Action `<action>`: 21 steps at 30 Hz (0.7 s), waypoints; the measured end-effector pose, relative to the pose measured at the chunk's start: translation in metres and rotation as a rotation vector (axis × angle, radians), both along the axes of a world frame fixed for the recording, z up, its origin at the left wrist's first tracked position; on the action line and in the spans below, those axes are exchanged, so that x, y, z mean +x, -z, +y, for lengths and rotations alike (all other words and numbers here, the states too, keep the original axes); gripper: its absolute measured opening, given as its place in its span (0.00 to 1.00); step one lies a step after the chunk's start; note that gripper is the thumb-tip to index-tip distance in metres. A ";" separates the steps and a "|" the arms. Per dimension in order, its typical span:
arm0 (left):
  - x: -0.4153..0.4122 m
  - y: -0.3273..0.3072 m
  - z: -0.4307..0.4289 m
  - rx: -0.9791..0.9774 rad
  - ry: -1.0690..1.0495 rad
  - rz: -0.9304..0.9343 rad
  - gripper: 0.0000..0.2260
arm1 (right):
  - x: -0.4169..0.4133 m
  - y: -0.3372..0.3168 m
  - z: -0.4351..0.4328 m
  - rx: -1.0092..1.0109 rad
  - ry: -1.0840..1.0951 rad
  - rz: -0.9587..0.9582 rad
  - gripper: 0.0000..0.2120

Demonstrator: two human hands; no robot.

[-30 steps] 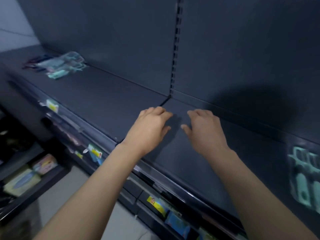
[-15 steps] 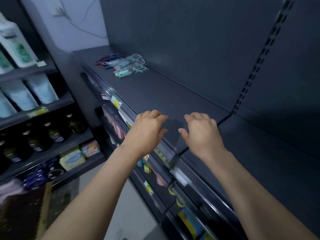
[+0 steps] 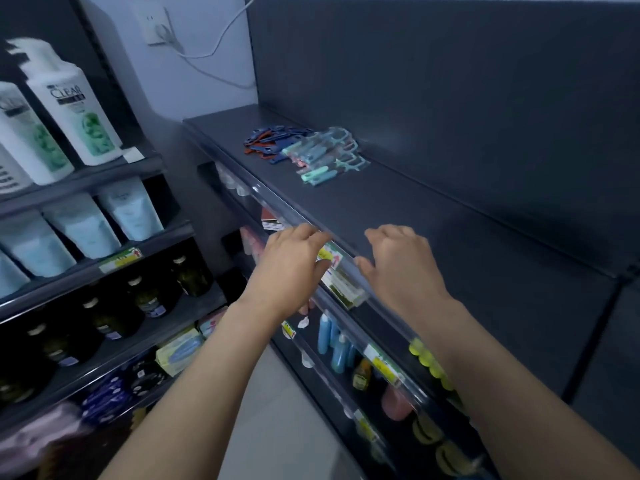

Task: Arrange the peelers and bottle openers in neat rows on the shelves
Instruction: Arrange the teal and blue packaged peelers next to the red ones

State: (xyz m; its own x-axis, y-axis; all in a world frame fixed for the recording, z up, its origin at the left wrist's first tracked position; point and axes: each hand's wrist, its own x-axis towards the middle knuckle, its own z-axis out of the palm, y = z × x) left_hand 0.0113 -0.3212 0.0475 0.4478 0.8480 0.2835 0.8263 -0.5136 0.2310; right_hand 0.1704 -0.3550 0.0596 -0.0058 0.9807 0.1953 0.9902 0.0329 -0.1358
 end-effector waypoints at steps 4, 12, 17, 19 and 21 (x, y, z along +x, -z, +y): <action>-0.014 0.007 0.040 -0.014 0.012 -0.009 0.19 | -0.015 -0.001 0.039 -0.003 0.022 -0.033 0.18; -0.032 0.016 0.133 -0.011 -0.028 0.025 0.20 | -0.027 0.009 0.142 0.006 0.000 0.014 0.19; -0.035 0.014 0.194 -0.024 -0.069 0.041 0.20 | -0.026 0.012 0.206 -0.002 -0.013 0.078 0.16; -0.032 0.015 0.215 -0.040 -0.071 0.039 0.20 | -0.023 0.013 0.226 -0.025 0.010 0.090 0.17; -0.027 0.017 0.236 -0.061 -0.059 0.033 0.20 | -0.019 0.014 0.243 -0.054 0.050 0.086 0.18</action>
State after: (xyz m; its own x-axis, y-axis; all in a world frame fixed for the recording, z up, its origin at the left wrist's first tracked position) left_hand -0.0152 -0.0852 0.0301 0.4048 0.8883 0.2170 0.8623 -0.4498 0.2326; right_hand 0.1519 -0.1124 0.0455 0.0584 0.9884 0.1402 0.9749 -0.0263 -0.2209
